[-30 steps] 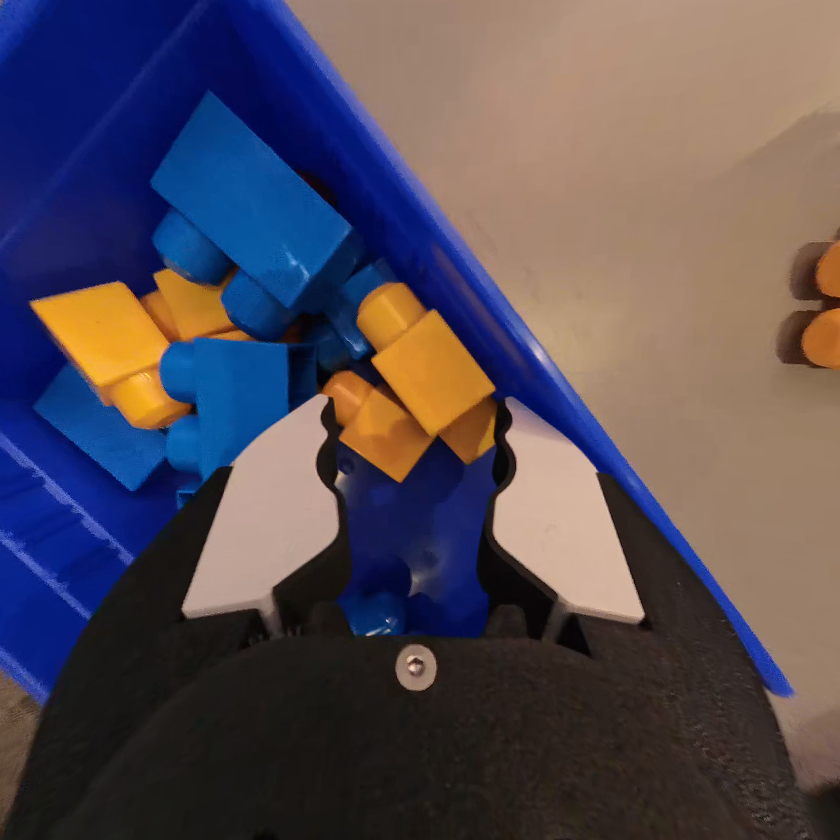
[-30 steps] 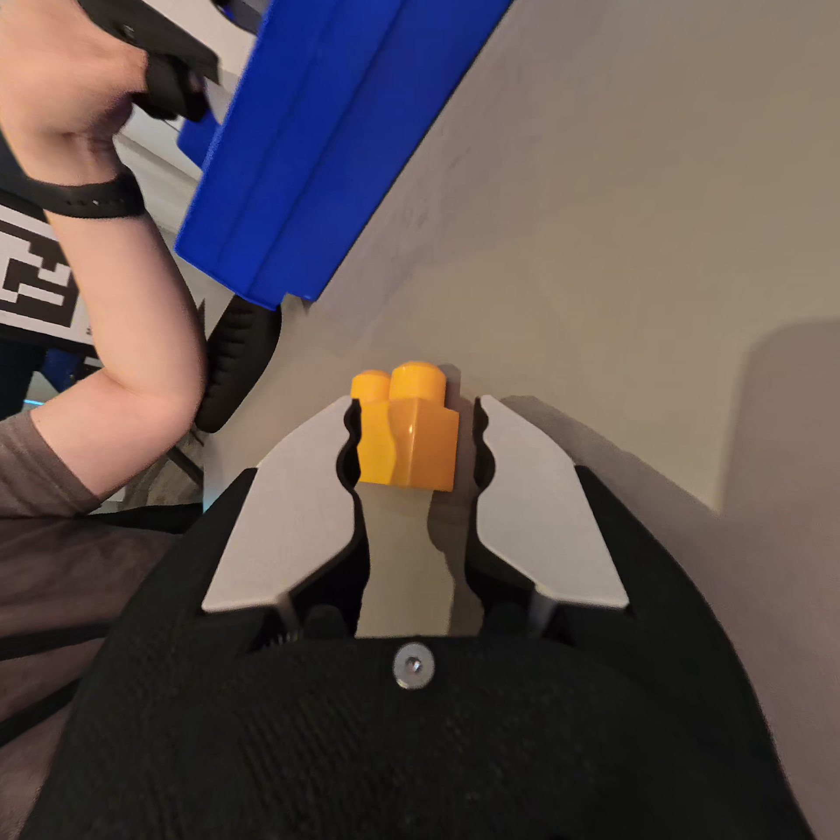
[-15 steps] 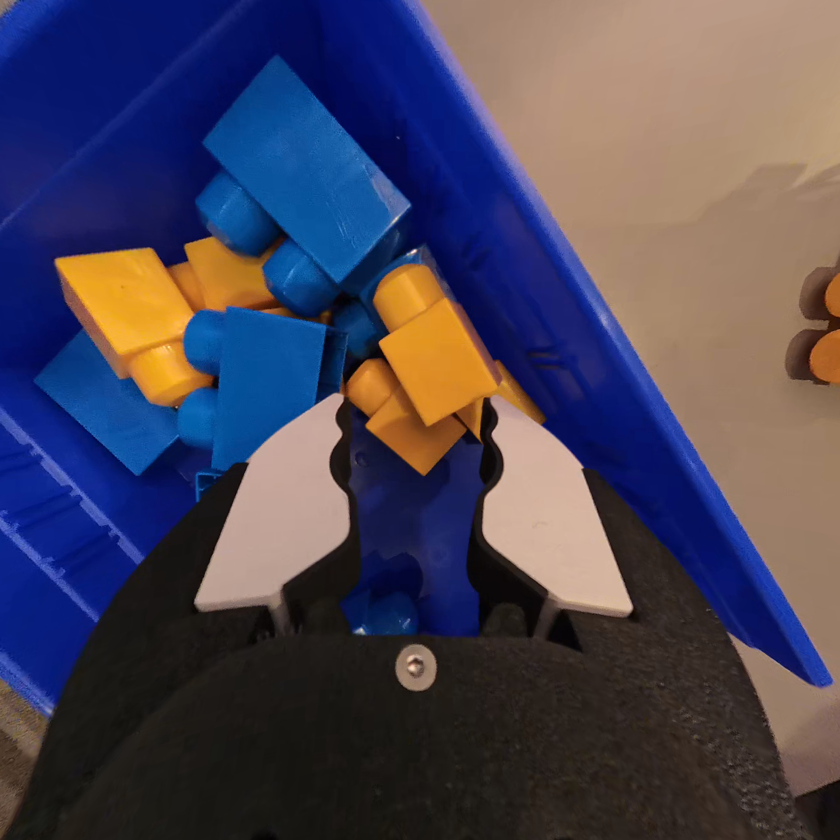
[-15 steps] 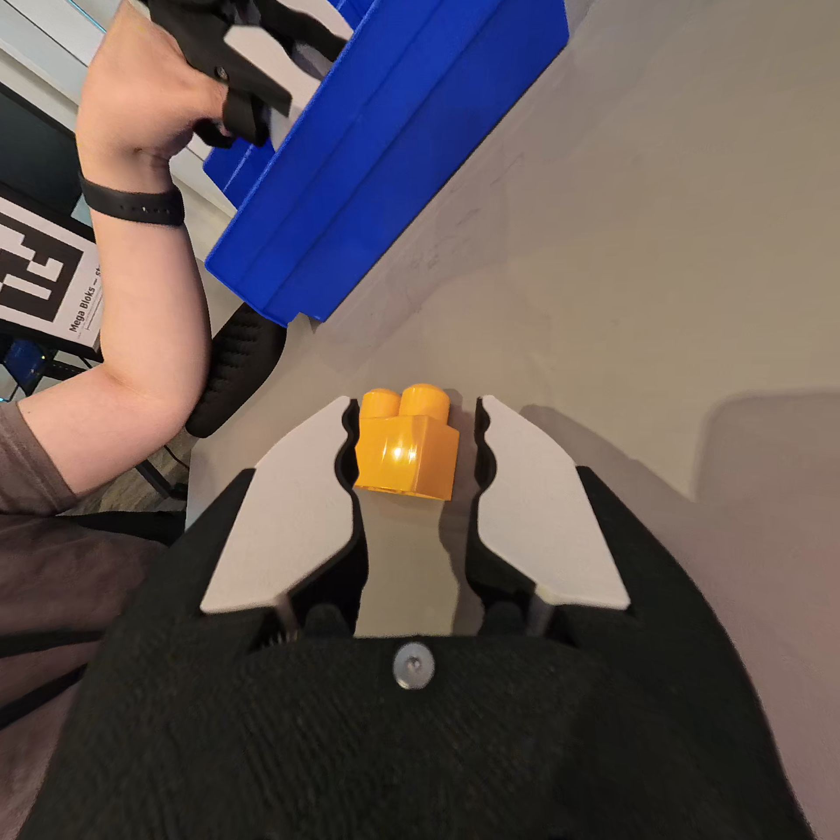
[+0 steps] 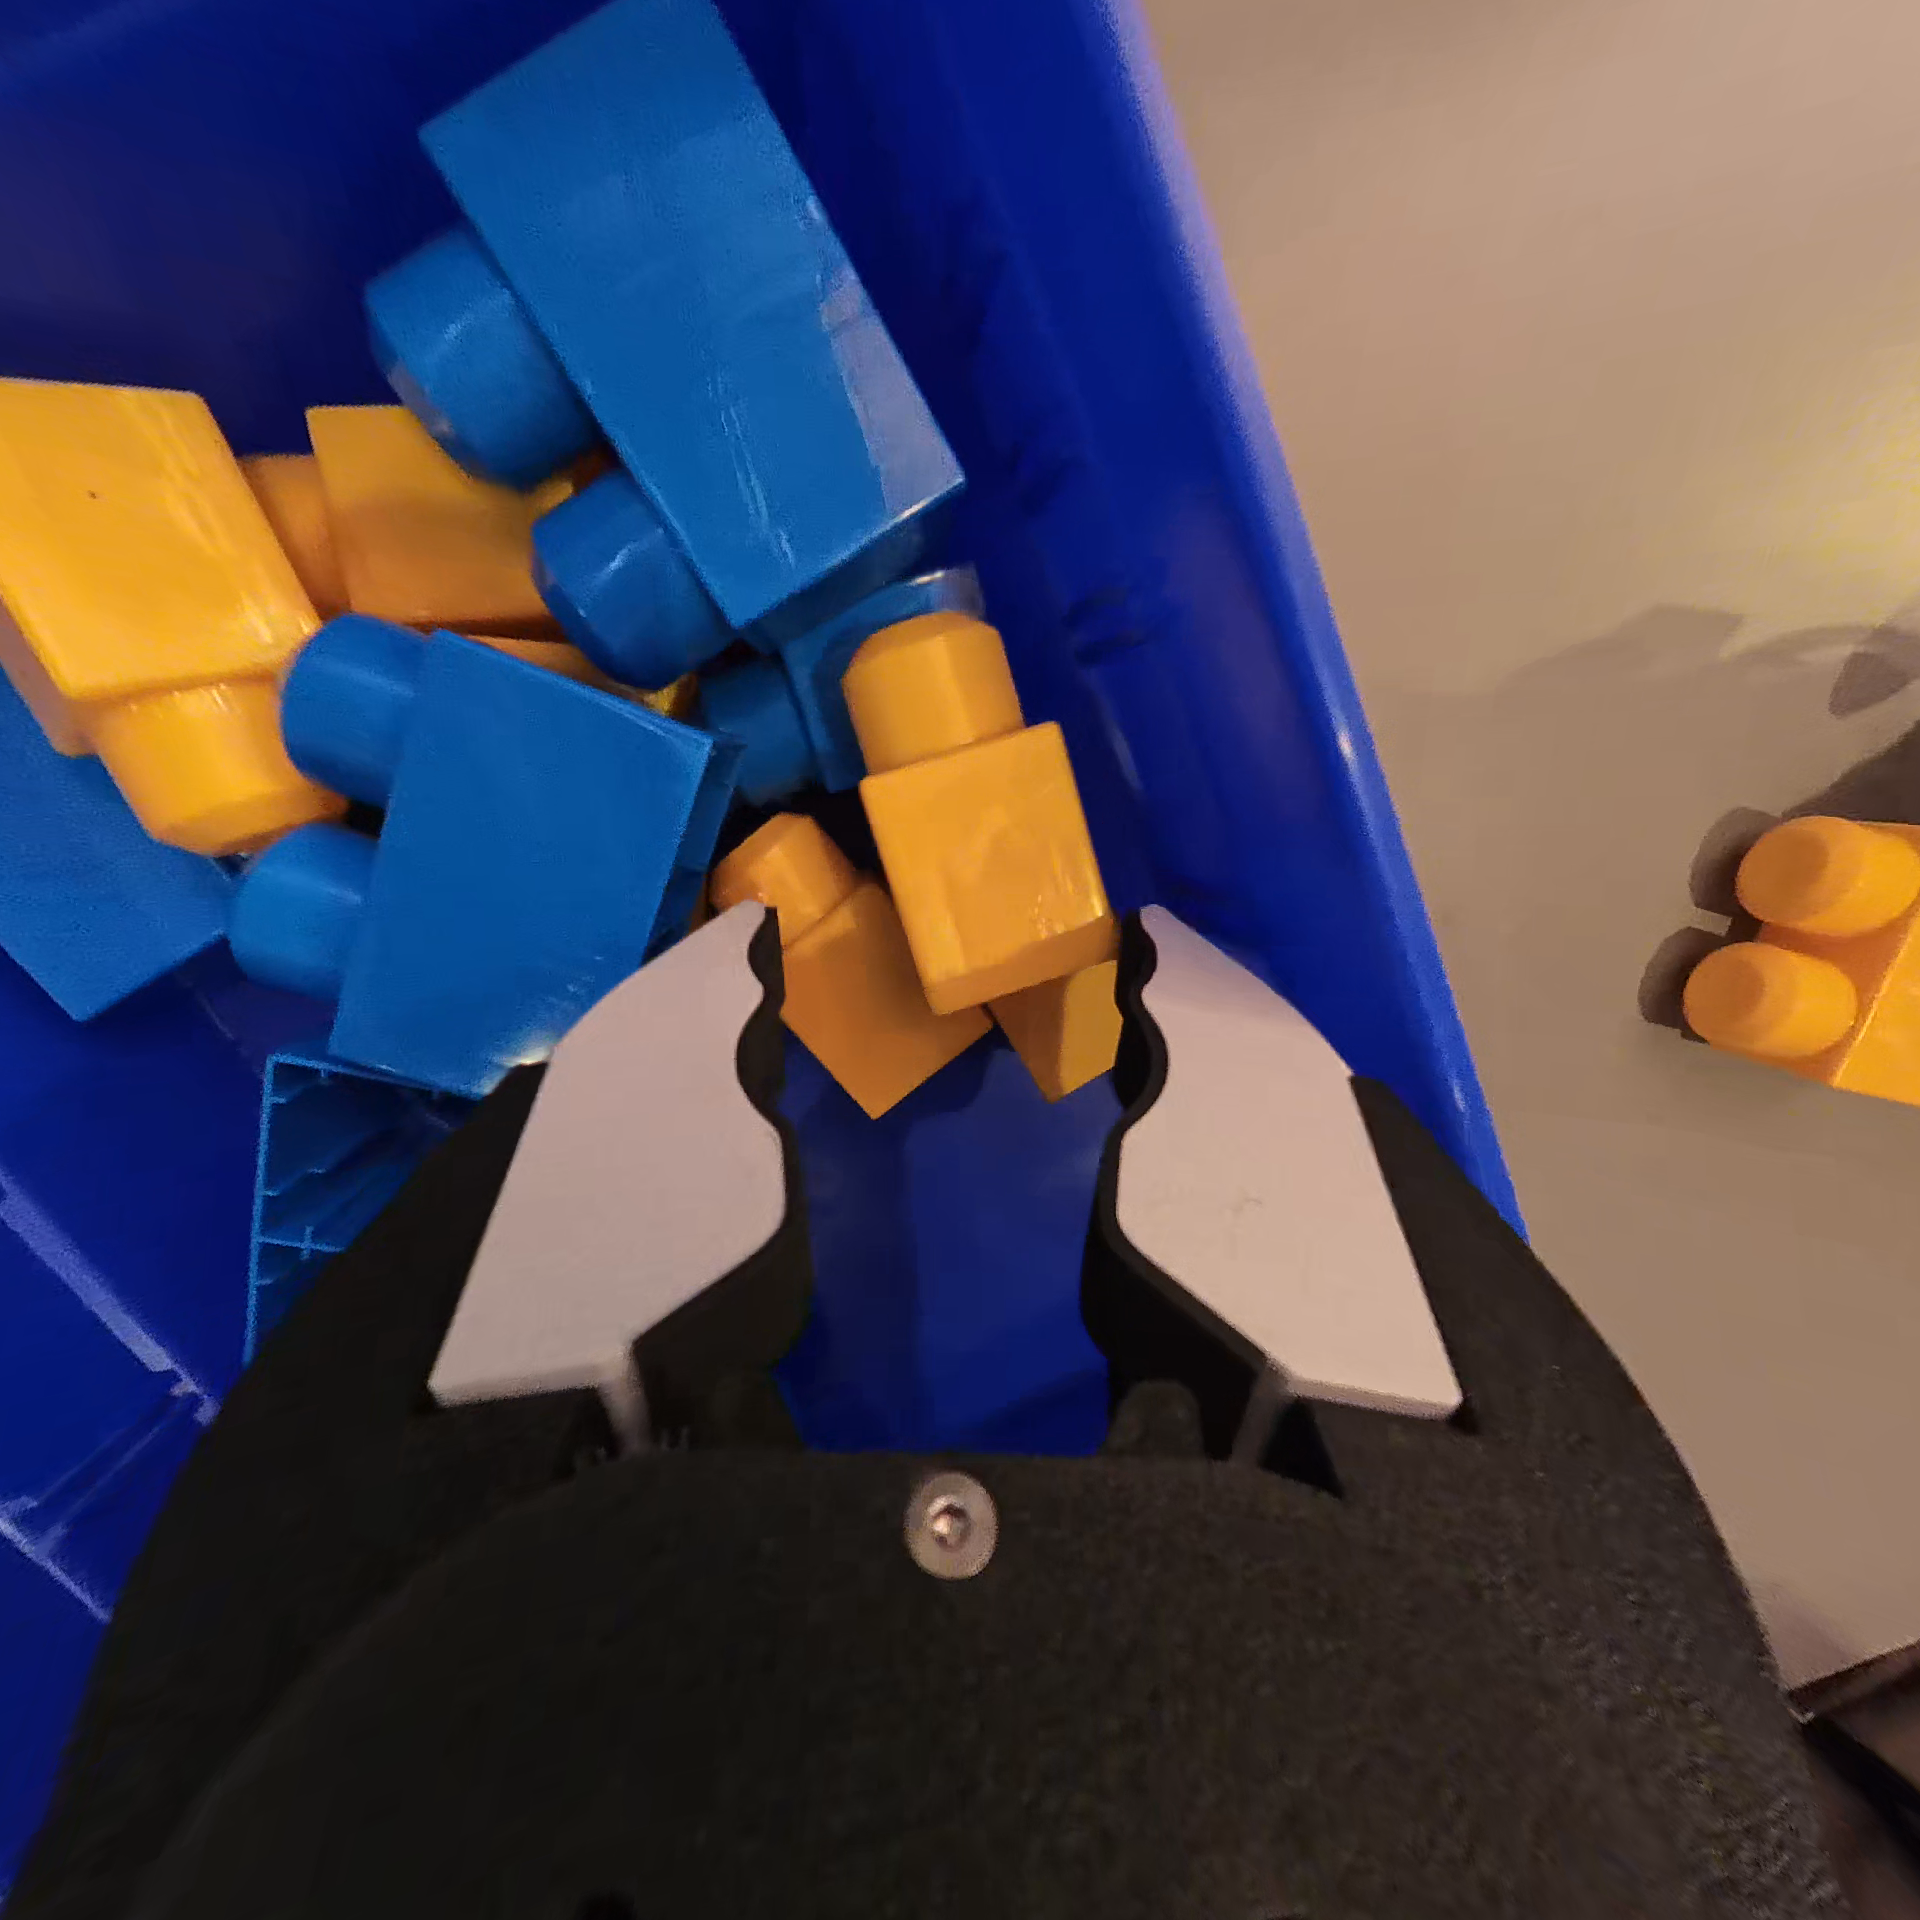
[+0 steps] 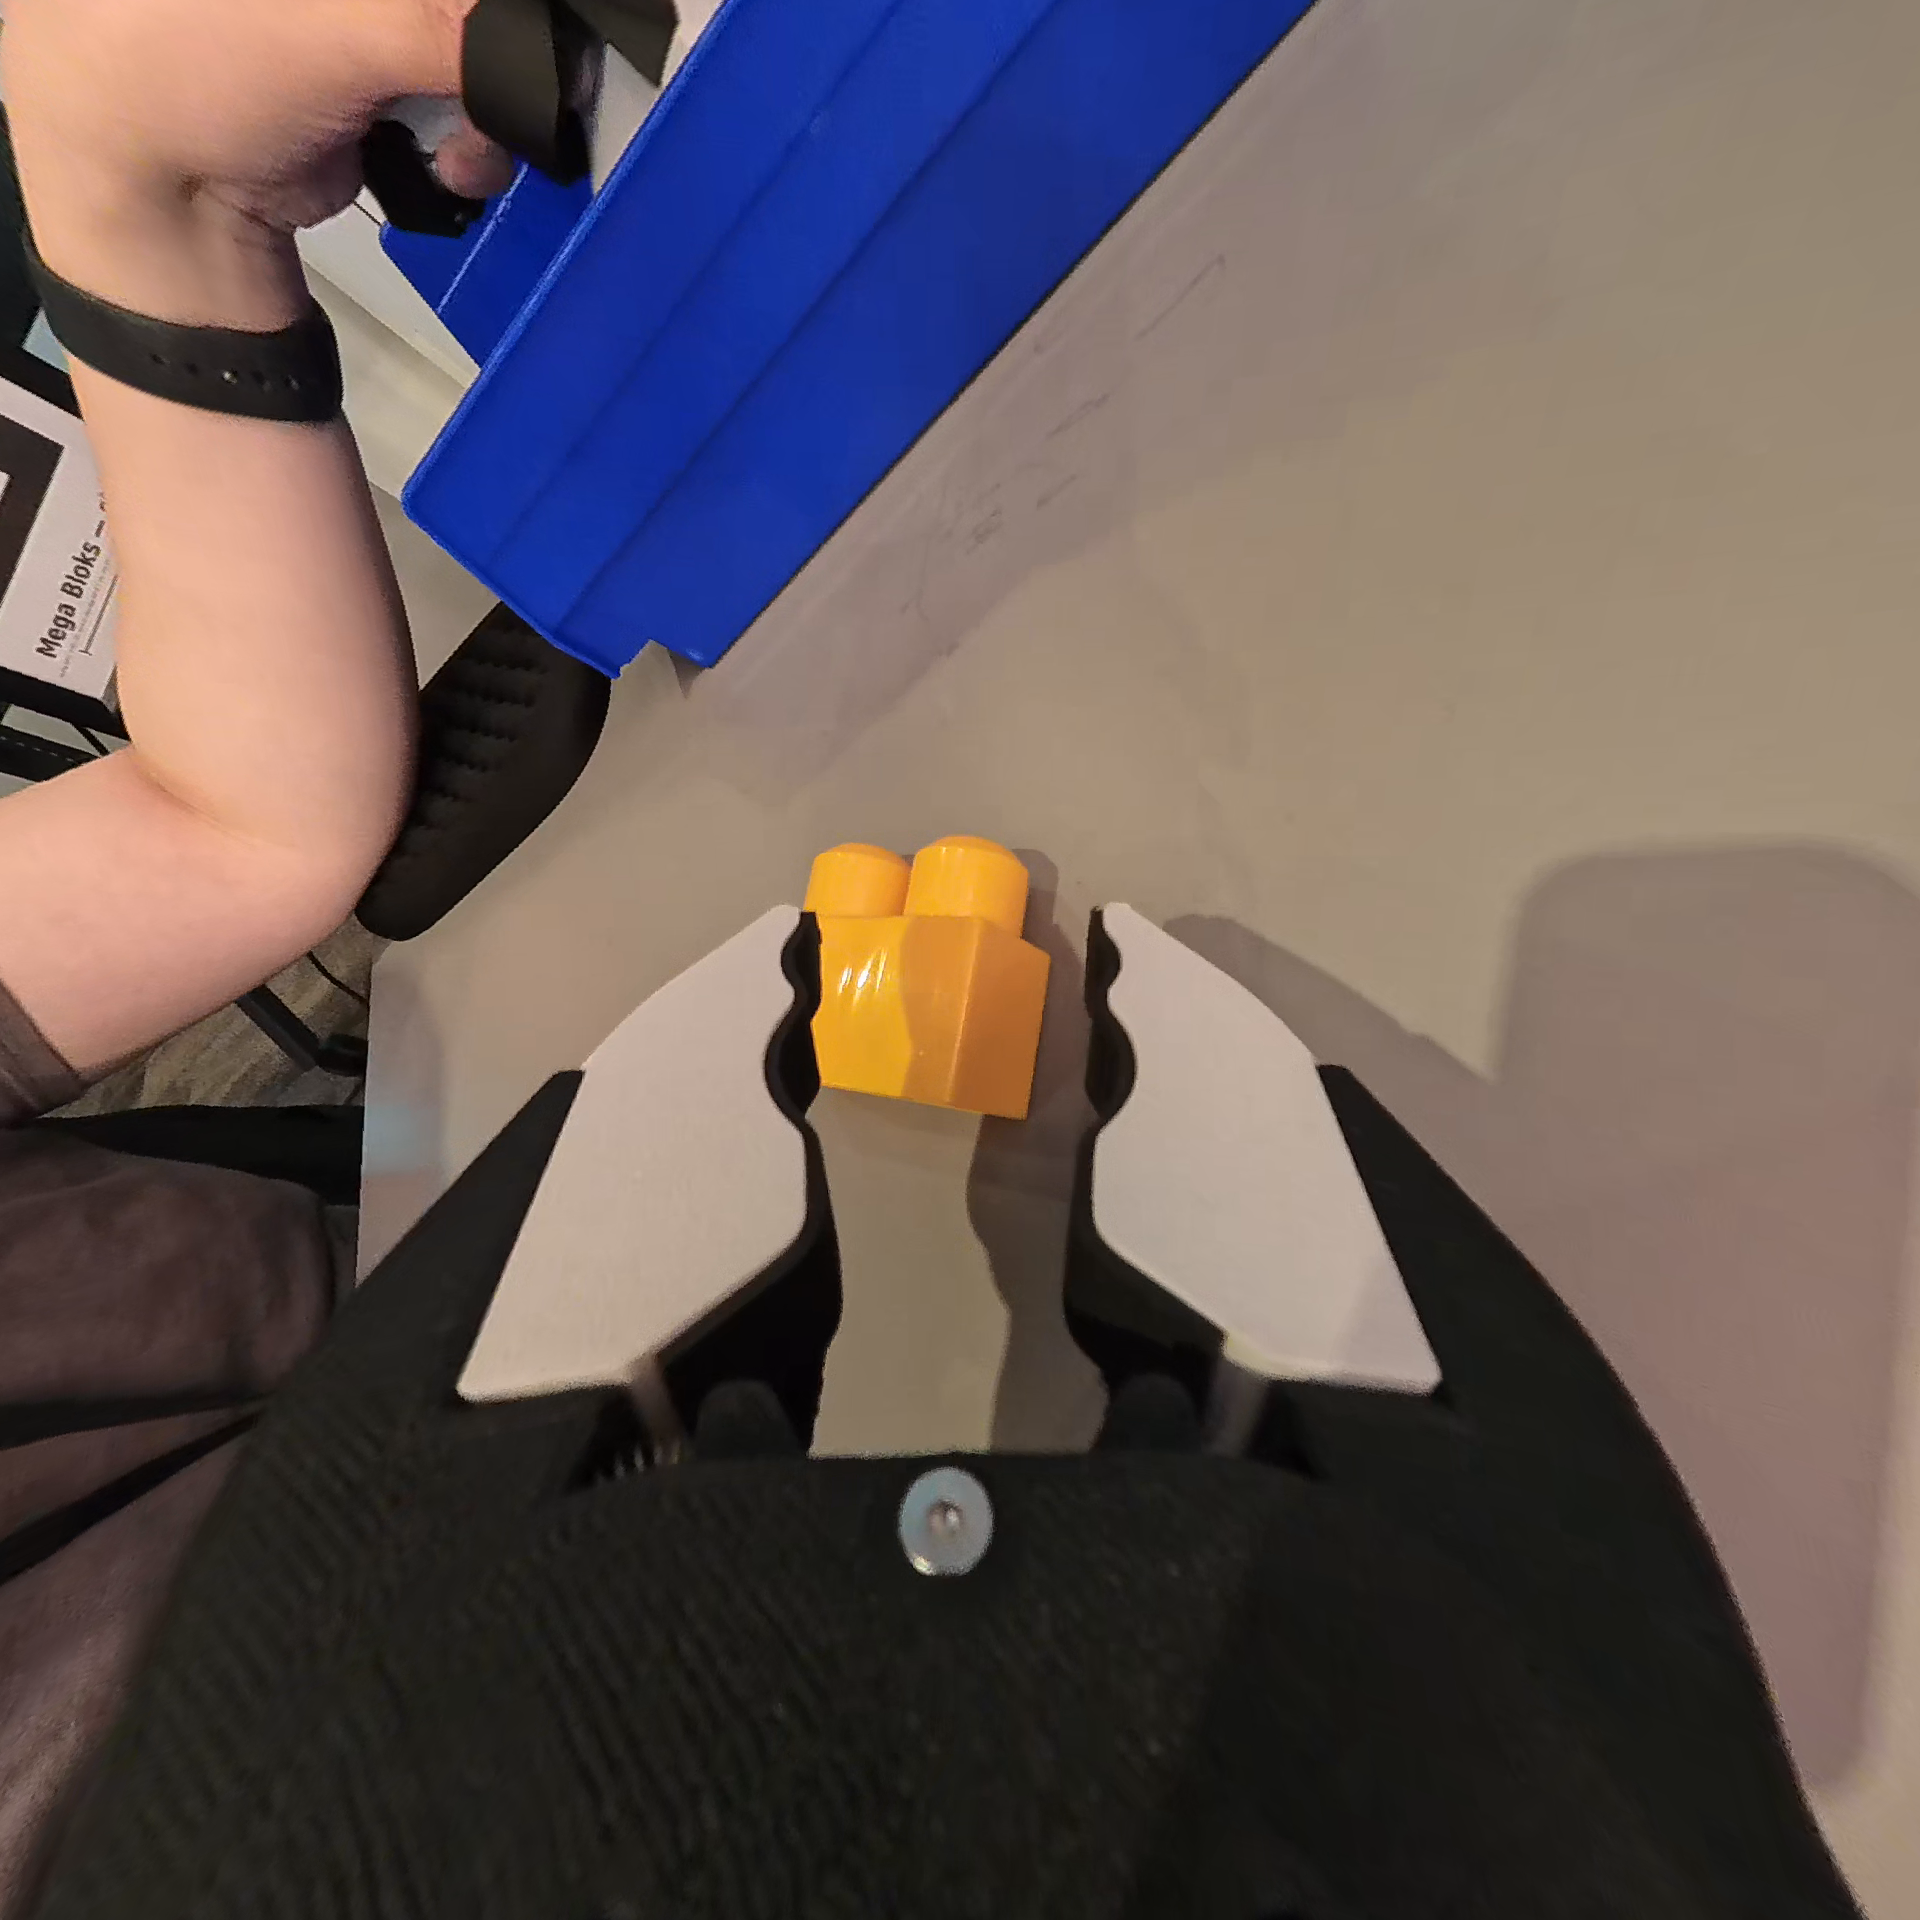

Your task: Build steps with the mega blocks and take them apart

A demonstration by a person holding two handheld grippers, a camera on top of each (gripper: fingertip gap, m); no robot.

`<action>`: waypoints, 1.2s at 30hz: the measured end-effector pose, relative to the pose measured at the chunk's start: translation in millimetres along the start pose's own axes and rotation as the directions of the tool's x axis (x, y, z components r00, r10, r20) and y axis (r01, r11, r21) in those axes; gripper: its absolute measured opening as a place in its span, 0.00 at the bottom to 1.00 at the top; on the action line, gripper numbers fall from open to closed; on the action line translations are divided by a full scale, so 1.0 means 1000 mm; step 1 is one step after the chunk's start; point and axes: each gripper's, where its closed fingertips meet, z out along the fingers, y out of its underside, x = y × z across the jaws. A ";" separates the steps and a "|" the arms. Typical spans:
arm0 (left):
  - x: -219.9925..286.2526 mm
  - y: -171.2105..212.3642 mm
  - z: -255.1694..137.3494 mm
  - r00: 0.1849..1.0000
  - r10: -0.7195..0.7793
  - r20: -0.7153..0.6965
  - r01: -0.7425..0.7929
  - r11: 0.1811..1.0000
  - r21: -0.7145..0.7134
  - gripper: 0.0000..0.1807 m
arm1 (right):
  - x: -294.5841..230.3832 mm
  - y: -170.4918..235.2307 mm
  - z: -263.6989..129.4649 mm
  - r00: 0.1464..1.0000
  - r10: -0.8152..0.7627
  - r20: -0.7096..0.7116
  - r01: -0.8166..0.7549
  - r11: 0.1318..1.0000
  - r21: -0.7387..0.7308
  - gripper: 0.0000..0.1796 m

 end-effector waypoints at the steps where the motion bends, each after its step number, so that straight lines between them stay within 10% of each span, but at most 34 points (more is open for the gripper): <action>1: -0.002 0.001 -0.001 1.000 -0.003 0.015 0.003 1.000 -0.001 0.35 | 0.000 0.000 0.000 1.000 -0.001 -0.001 0.001 1.000 -0.001 0.28; 16: -0.005 -0.002 0.005 0.998 0.014 0.066 -0.014 1.000 -0.008 0.23 | 0.000 0.002 0.000 0.999 -0.032 -0.021 0.032 0.999 -0.025 0.28; 26: 0.034 -0.023 -0.094 0.984 0.111 -0.137 -0.062 0.946 0.318 0.20 | -0.018 -0.041 -0.030 0.978 -0.195 -0.078 0.206 0.961 0.187 0.27; 36: 0.245 -0.014 -0.163 0.551 0.703 -0.449 -0.313 0.673 0.671 0.20 | -0.141 -0.090 -0.104 0.841 -0.456 0.292 0.148 0.712 0.686 0.27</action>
